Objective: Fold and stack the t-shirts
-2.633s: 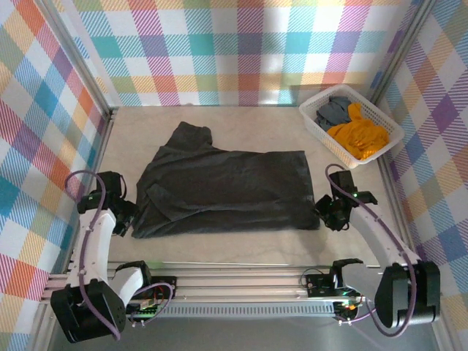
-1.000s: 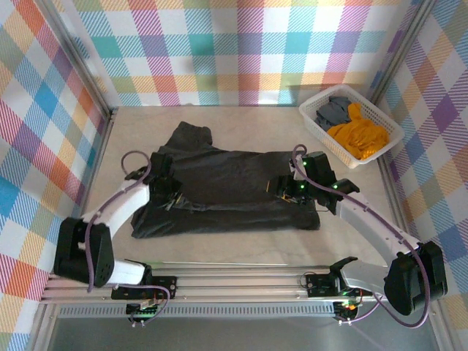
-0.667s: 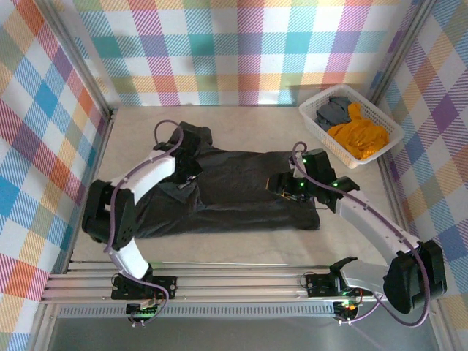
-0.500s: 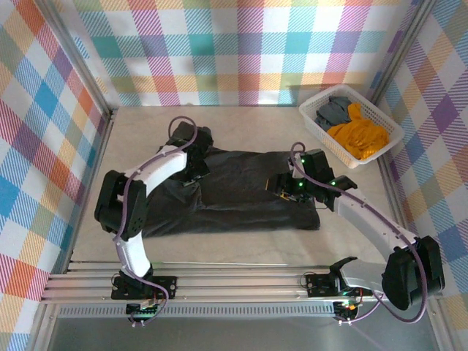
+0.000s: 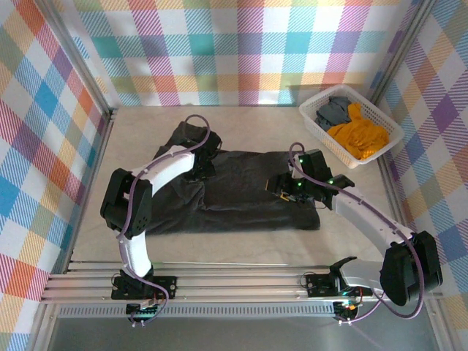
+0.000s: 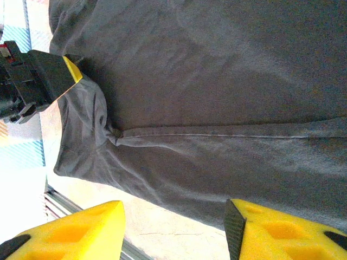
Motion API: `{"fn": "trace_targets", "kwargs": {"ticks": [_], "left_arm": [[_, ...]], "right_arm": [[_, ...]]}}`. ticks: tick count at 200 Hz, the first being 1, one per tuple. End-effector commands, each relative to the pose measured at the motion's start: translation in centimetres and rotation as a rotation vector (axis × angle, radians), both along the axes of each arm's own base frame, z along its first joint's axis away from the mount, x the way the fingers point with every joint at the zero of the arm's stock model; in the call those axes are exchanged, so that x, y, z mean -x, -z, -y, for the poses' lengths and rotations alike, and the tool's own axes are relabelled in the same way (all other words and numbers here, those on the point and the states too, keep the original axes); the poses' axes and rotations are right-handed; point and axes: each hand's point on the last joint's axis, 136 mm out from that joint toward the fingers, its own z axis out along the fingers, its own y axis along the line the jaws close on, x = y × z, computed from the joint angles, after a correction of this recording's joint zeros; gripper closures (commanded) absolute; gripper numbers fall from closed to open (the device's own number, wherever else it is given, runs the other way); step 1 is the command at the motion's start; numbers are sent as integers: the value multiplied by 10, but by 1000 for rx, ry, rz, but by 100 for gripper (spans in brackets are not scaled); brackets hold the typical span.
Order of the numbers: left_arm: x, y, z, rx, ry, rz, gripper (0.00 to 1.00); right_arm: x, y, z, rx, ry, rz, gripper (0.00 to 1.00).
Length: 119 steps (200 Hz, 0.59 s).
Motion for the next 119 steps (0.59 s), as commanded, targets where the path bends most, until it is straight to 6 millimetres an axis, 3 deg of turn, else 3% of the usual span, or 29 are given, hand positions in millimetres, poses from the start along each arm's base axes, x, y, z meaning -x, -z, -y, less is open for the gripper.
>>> {"fn": "trace_targets", "kwargs": {"ticks": [1, 34, 73, 90, 119], "left_arm": [[-5, -12, 19, 49, 103, 67, 73], [1, -31, 2, 57, 80, 165, 58], [26, -26, -21, 26, 30, 114, 64], [50, -29, -55, 6, -100, 116, 76], [86, -10, -103, 111, -327, 36, 84]], "right_arm": [[1, 3, 1, 13, 5, -14, 48], [3, 4, 0, 8, -5, -17, 48], [3, 7, 8, 44, 12, -14, 50], [1, 18, 27, 105, 75, -38, 54], [3, 67, 80, 211, 248, -223, 66]]}}
